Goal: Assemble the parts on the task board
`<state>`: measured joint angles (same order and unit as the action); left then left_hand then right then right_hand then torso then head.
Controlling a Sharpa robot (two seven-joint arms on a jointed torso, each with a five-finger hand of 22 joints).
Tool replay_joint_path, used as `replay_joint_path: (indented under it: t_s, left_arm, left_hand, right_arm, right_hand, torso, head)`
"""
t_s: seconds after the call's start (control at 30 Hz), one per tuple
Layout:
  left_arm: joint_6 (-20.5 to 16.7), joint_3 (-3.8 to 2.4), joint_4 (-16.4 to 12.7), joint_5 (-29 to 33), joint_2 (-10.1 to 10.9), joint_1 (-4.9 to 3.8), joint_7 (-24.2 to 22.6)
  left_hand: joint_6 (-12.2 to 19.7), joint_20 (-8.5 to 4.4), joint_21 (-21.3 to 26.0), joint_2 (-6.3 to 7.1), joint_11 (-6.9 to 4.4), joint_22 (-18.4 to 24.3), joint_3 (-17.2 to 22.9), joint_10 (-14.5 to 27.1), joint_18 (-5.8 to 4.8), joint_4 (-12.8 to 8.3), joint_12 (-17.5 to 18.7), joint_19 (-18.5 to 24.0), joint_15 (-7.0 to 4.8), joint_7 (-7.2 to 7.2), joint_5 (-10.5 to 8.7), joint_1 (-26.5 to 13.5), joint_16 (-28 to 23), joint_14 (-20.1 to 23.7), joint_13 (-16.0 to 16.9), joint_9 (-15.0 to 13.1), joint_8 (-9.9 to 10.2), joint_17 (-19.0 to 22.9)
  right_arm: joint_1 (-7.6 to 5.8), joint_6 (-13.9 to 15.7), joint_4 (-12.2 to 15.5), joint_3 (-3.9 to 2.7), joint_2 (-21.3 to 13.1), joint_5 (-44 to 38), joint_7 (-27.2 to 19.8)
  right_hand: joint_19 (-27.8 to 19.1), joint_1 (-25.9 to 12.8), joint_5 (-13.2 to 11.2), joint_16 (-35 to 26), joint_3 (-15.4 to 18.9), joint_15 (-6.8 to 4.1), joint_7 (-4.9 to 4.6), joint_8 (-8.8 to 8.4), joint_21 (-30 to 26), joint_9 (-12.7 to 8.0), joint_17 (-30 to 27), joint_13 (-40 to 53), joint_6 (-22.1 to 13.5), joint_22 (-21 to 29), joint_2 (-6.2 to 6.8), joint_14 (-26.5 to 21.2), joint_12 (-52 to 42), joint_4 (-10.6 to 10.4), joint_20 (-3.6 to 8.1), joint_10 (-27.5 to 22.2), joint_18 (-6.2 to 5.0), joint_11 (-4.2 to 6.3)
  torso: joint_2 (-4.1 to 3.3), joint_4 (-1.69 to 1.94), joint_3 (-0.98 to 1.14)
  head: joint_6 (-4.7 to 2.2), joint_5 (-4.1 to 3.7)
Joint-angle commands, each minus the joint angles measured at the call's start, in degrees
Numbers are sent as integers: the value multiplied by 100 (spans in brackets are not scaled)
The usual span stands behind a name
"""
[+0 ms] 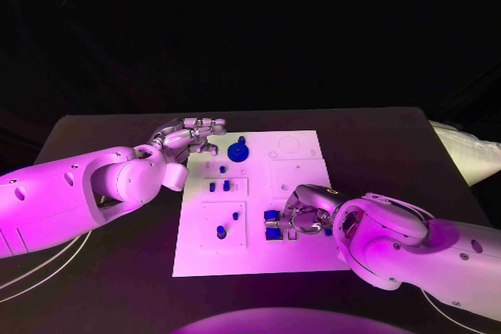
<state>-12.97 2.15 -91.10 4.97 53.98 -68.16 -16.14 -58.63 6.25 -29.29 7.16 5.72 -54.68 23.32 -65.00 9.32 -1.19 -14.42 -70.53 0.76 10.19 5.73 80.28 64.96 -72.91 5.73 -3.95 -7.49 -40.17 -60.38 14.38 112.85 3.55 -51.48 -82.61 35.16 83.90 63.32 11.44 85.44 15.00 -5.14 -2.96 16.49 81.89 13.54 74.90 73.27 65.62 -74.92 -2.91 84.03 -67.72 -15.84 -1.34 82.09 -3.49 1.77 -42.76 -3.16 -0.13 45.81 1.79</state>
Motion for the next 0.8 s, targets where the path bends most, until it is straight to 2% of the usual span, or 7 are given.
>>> replay_joint_path:
  t_s: [0.03,0.23,0.43,0.53,0.6,0.67,0.8]
  left_arm:
    - [123,-4,-5,17,-4,0,-17]
    - [129,-4,5,17,2,0,-12]
    - [133,-3,8,17,3,0,-4]
    - [134,-3,10,17,1,0,-4]
    - [133,-3,13,17,0,0,-6]
    - [129,-3,17,17,-1,0,-9]
    - [123,-3,24,17,-6,1,-18]
  left_hand:
    - [50,12,37,-42,-8,5,-24,33,109,-2,-40,23,2,1,-23,-25,-23,46,-3,2,-39,5]
    - [50,12,37,-42,-8,5,-24,33,109,-2,-40,23,2,1,-23,-25,-23,46,-3,2,-39,5]
    - [50,12,37,-42,-8,5,-24,33,109,-2,-40,23,2,1,-23,-25,-23,46,-3,2,-39,5]
    - [50,12,37,-42,-8,5,-24,33,109,-2,-40,23,2,1,-23,-25,-23,46,-3,2,-39,5]
    - [50,12,37,-42,-8,5,-24,33,109,-2,-40,23,2,1,-23,-25,-23,46,-3,2,-39,5]
    - [50,12,37,-42,-8,5,-24,33,109,-2,-40,23,2,1,-23,-25,-23,46,-3,2,-39,5]
    - [50,12,37,-42,-8,5,-24,33,109,-2,-40,23,2,1,-23,-25,-23,46,-3,2,-39,5]
  right_arm:
    - [7,-132,34,1,-14,-121,-93]
    - [7,-218,51,1,-38,-104,-165]
    - [8,-247,13,1,-29,-123,-139]
    - [7,-148,-4,1,-41,-141,-128]
    - [6,-18,18,0,-79,-124,-154]
    - [-4,120,67,-4,-155,-29,-211]
    - [-140,327,235,-23,-484,478,-401]
  right_hand:
    - [77,378,41,21,-58,-5,7,-22,9,18,697,22,-54,-84,49,451,38,208,44,-5,37,-37]
    - [76,879,-219,25,-133,1,-6,-28,6,49,707,48,-68,-88,96,453,60,540,40,-7,38,-45]
    - [80,1218,-415,33,-293,-8,6,-32,11,68,724,74,-64,-102,-39,455,65,762,43,1,40,-33]
    - [80,1297,-541,33,-370,-10,8,-37,11,73,725,79,-63,-103,-111,455,74,818,47,2,40,-30]
    - [76,1272,-473,28,-391,-7,2,-50,4,72,718,67,-75,-93,-146,454,103,807,46,-8,38,-36]
    - [67,1190,-262,27,-388,7,-25,-98,-10,58,717,-9,-137,-72,-156,453,235,760,41,-59,34,-55]
    - [63,1126,36,56,-392,83,-157,-329,-17,-25,770,-90,-460,-64,-125,462,395,716,-10,-134,36,-159]
  torso:
    - [0,1,4]
    - [0,4,-3]
    - [-2,7,-4]
    - [-4,12,-6]
    - [0,12,-5]
    - [4,-2,-2]
    - [10,-18,0]
  head:
    - [14,0]
    - [24,1]
    - [26,1]
    - [28,-1]
    - [24,-8]
    - [12,-13]
    - [0,-48]
